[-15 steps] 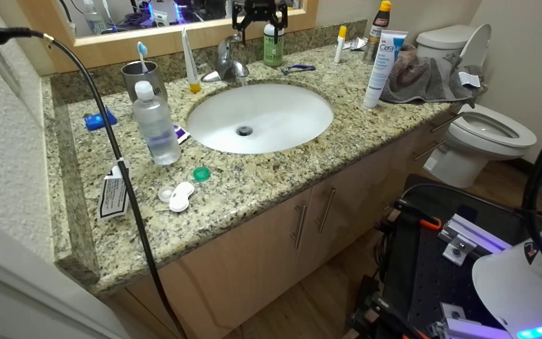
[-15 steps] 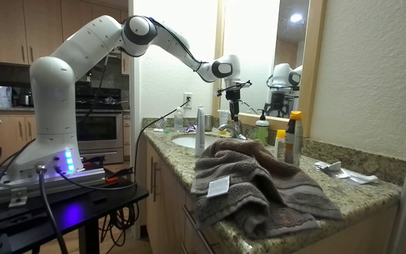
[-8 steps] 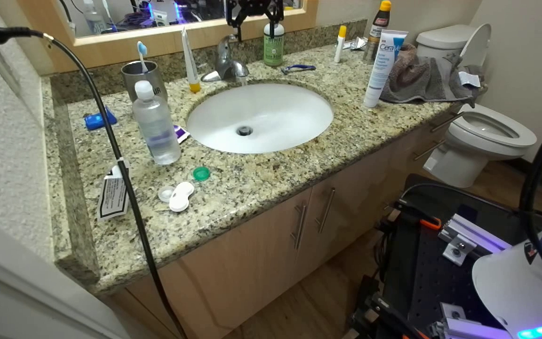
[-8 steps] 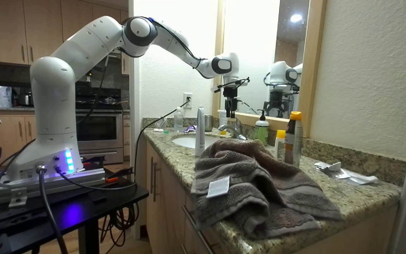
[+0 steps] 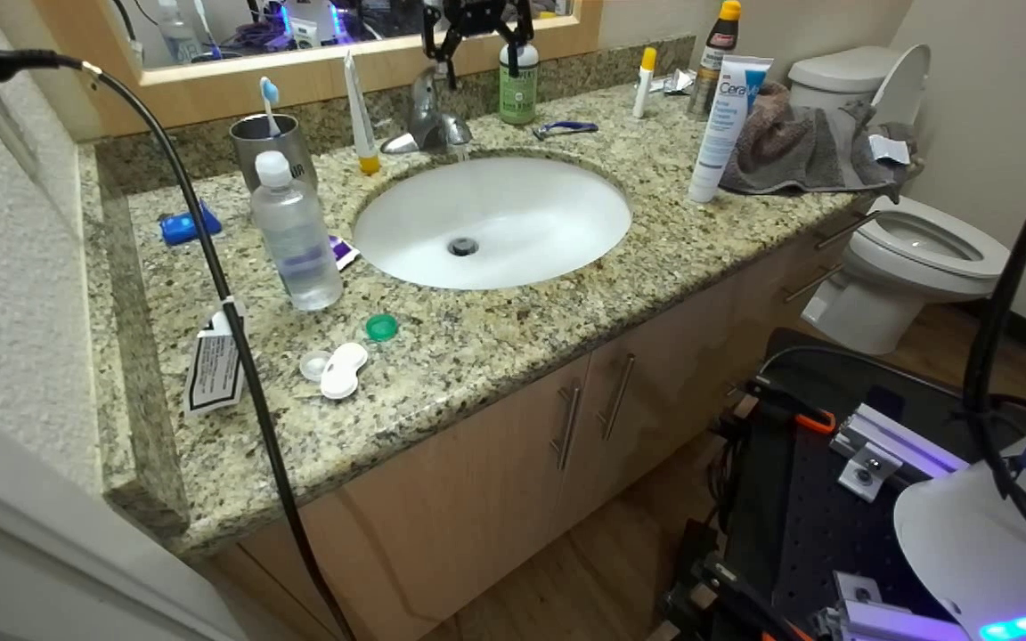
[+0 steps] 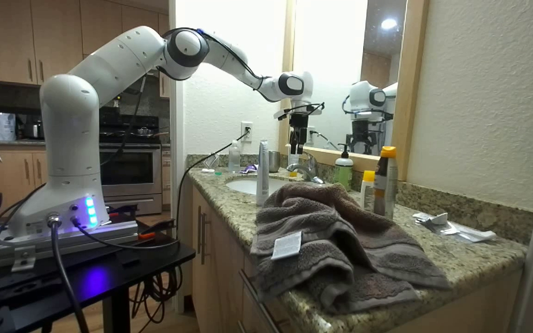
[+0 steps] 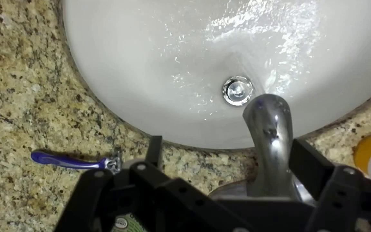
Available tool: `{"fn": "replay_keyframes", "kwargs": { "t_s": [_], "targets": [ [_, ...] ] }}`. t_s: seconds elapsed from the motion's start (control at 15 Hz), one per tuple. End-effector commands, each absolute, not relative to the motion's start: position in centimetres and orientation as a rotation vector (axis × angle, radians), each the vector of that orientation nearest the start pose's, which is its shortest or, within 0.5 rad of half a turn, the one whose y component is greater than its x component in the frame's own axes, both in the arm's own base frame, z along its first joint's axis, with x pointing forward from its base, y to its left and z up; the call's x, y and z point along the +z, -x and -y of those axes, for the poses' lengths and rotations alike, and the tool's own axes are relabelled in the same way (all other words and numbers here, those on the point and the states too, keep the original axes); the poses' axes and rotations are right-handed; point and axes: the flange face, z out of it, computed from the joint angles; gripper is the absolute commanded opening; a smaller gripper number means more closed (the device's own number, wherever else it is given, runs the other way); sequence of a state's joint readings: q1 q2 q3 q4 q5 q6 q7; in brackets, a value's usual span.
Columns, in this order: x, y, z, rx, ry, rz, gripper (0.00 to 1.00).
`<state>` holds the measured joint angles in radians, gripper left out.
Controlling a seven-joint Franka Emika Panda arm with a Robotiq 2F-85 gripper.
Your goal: Close the tap
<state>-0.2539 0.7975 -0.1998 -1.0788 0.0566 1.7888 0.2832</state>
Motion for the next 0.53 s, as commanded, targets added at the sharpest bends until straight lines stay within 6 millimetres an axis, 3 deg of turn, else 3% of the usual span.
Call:
{"fn": "replay_keyframes", "kwargs": {
  "t_s": [0.0, 0.47],
  "targets": [
    [37.11, -70.16, 30.23, 0.041, 2.968, -1.13, 1.0],
    [37.65, -70.42, 31.05, -0.009, 2.91, -1.14, 1.0]
  ]
}}
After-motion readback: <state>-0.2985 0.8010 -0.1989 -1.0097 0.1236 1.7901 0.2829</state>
